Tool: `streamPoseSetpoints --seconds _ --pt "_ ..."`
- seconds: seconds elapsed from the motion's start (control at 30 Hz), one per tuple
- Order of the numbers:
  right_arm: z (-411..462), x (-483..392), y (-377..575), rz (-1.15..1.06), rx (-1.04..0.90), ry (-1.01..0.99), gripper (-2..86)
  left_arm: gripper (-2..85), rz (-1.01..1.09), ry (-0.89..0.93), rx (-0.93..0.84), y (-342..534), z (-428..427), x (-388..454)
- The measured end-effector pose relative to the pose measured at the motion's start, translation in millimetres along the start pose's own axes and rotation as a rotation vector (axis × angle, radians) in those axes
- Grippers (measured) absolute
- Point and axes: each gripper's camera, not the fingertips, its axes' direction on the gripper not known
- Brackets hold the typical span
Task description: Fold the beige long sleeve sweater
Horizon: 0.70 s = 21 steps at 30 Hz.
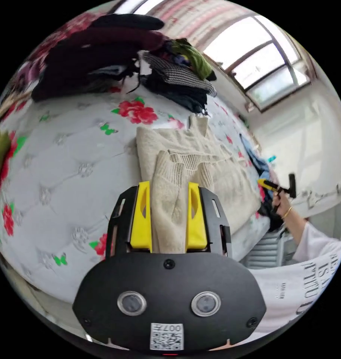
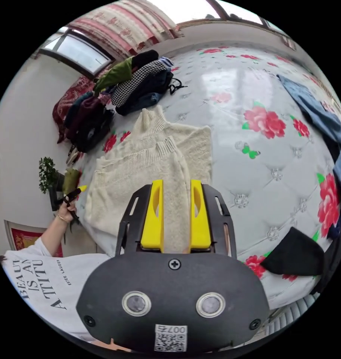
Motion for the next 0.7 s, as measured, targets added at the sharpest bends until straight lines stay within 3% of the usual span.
streamPoseSetpoints --seconds 0.07,0.17,0.3,0.5,0.6,0.7 --pt "29 -8 -18 -0.037 -0.042 0.062 7.1 11.7 0.107 -0.134 -0.031 -1 29 30" --pt "68 -9 -31 -0.045 -0.093 0.12 6.3 2.1 0.256 -0.345 -0.066 13 69 70" --pt "106 0 -28 -0.038 -0.193 0.239 3.6 -0.1 0.18 -0.176 -0.041 32 66 54" --pt "24 15 14 -0.032 0.064 0.119 1.5 -0.5 0.001 0.155 0.092 27 22 -18" --pt "-1 50 26 0.063 0.133 0.13 1.5 -0.2 -0.056 0.151 0.085 -1 78 -58" --pt "14 105 28 0.217 0.137 0.068 2.2 0.9 -0.194 0.139 -0.139 -10 190 -94"
